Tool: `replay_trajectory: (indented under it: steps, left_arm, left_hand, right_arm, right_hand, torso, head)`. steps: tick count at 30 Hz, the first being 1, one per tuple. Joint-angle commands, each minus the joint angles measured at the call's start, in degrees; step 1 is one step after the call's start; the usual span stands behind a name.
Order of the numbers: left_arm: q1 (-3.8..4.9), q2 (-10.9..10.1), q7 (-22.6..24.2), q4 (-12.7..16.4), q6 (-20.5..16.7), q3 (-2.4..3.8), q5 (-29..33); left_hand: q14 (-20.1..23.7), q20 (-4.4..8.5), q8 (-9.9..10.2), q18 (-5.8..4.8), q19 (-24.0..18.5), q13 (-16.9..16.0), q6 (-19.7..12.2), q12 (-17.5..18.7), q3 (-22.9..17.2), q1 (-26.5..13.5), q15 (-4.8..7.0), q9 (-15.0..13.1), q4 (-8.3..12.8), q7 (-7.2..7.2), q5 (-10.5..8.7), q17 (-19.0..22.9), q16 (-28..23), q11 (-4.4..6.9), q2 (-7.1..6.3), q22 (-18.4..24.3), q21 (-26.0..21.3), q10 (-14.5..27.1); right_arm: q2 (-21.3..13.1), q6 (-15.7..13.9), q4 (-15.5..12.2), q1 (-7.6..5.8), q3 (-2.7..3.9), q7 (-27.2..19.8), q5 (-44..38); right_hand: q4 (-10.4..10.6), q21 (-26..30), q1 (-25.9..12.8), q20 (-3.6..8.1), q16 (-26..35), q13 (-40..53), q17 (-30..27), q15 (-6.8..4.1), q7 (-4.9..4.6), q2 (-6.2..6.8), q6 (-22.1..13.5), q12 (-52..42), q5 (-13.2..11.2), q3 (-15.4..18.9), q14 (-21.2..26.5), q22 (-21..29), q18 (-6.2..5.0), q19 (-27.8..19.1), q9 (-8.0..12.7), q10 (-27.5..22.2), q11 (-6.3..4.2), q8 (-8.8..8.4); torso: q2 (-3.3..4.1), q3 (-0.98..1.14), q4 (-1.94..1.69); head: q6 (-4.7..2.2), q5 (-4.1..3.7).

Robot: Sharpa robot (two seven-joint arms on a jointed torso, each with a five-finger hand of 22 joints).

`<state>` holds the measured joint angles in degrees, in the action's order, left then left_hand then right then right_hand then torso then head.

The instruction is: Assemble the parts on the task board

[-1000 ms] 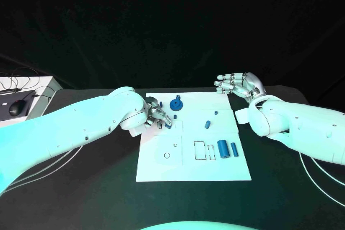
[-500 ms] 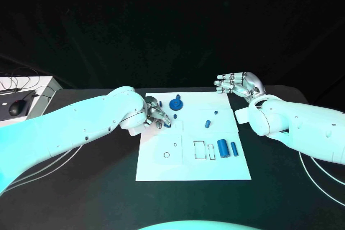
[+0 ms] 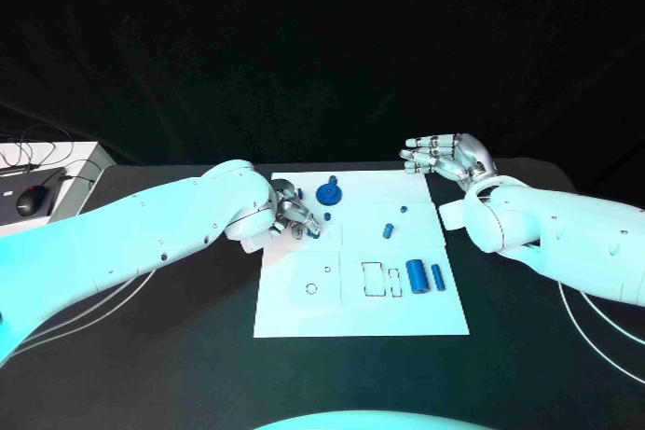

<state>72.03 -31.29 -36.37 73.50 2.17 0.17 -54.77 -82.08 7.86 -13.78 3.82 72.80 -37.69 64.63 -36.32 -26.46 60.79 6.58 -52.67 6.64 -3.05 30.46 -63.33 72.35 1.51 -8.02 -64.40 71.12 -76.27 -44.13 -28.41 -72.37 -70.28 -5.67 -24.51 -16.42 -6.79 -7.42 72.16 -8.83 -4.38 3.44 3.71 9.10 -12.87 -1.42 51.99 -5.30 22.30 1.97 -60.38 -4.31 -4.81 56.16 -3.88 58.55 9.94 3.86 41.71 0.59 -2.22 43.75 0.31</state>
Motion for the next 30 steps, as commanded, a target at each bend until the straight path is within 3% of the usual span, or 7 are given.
replay_trajectory:
  steps: [1,4,16,30]
  left_arm:
    - [-0.10,0.23,-0.11,0.11,2.02,-0.12,0.44]
    - [-0.10,0.32,-0.02,0.11,2.05,-0.13,0.57]
    - [-0.10,0.74,0.12,-0.19,0.70,-0.15,2.34]
    - [-0.10,0.86,-0.02,-0.91,0.46,-0.12,2.79]
  left_hand:
    - [0.09,-0.04,-0.64,-0.42,0.49,0.13,5.67,0.06,1.36,2.32,0.52,-1.09,-0.17,5.05,-0.33,-0.16,0.30,3.81,2.86,-0.28,-0.19,-4.26]
    - [0.06,0.06,-0.94,-0.51,0.76,0.75,5.90,0.20,4.42,3.46,0.58,-0.94,0.02,5.21,-0.34,-0.20,0.41,3.92,3.83,-0.70,-0.19,-4.69]
    - [0.05,0.29,-1.37,-0.80,1.17,3.03,6.74,1.04,6.08,3.14,0.75,-0.54,0.01,5.57,-1.18,0.30,0.34,4.16,5.72,-1.60,-0.20,-6.18]
    - [0.15,0.31,-1.78,-0.77,1.20,3.69,6.18,0.69,6.04,2.88,0.77,-0.98,-0.04,5.51,-1.40,0.82,0.26,4.12,6.33,-1.94,-0.47,-5.86]
  right_arm:
    - [0.02,0.92,-0.04,0.01,0.02,-0.47,0.04]
    - [0.03,0.95,-0.03,0.01,0.02,-0.47,0.04]
    - [0.13,1.16,0.03,0.01,0.02,-0.52,0.04]
    - [0.15,1.38,0.11,0.03,0.02,-0.47,0.04]
  right_hand:
    - [0.15,-0.21,0.08,-0.05,0.28,-0.04,-0.03,-0.10,-0.04,-0.12,-0.41,-0.30,0.44,0.16,0.38,0.05,0.06,-0.41,0.07,-0.44,0.12,-0.19]
    - [0.15,-0.21,0.08,-0.05,0.28,-0.04,-0.03,-0.10,-0.04,-0.12,-0.41,-0.30,0.44,0.16,0.38,0.05,0.06,-0.41,0.07,-0.44,0.12,-0.19]
    - [0.15,-0.22,0.08,-0.05,0.29,-0.04,-0.03,-0.11,-0.03,-0.16,-0.43,-0.30,0.66,0.04,0.38,0.05,0.06,-0.42,0.07,-0.42,0.10,-0.20]
    - [0.11,-0.20,0.03,-0.06,0.29,-0.04,-0.03,-0.08,-0.05,-0.15,-0.44,-0.26,0.79,-0.10,0.44,0.05,0.07,-0.48,0.07,-0.46,0.13,-0.20]
  torso:
    - [-0.02,0.01,0.01]
    - [-0.02,0.01,-0.01]
    - [0.02,0.01,0.00]
    - [0.05,0.01,-0.04]
  head:
    - [0.01,0.03]
    - [-0.02,0.04]
    - [-0.10,0.12]
    - [0.02,0.05]
